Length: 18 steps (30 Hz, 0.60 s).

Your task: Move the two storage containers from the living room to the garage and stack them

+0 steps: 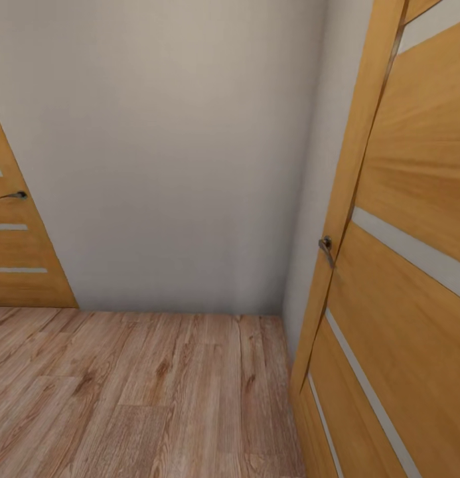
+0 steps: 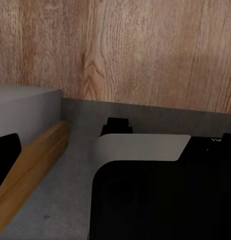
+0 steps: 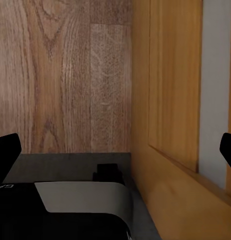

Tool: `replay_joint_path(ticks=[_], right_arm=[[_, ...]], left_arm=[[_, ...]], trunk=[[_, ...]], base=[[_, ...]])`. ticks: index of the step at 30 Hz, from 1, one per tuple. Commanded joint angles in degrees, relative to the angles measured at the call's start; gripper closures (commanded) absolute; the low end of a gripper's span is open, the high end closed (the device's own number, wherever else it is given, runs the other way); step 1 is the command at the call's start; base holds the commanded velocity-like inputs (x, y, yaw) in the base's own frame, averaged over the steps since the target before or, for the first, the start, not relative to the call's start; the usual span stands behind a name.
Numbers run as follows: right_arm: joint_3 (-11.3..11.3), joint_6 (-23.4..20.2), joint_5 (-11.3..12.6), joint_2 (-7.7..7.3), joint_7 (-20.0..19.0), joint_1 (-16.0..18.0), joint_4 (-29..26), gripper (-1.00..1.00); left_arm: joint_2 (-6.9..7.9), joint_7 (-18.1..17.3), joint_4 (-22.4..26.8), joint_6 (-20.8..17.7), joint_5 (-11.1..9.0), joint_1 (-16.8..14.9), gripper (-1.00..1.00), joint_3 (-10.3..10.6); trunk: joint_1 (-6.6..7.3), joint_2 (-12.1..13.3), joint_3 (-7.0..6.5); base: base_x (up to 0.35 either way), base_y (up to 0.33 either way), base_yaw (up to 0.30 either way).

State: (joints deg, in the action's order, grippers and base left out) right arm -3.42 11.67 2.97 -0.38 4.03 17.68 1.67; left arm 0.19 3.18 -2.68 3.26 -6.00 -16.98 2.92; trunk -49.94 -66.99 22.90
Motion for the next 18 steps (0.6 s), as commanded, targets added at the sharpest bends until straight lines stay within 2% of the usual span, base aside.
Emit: replay_joint_path(ticks=[1, 18], right_arm=[[-0.4, 0.3, 0.3, -0.02, 0.1, 0.1, 0.2, -1.0], [-0.4, 0.3, 0.4, 0.03, 0.1, 0.1, 0.1, -1.0]], left_arm=[[-0.02, 0.0, -0.2, 0.3, -0.6, -0.1, -1.0, 0.3], [0.07, 0.1, -0.1, 0.3, -0.6, -0.1, -1.0, 0.3]], trunk=[[0.0, 0.0, 0.06], [0.0, 0.0, 0.06]], base=[[0.0, 0.0, 0.0], [0.002, 0.002, 0.0]])
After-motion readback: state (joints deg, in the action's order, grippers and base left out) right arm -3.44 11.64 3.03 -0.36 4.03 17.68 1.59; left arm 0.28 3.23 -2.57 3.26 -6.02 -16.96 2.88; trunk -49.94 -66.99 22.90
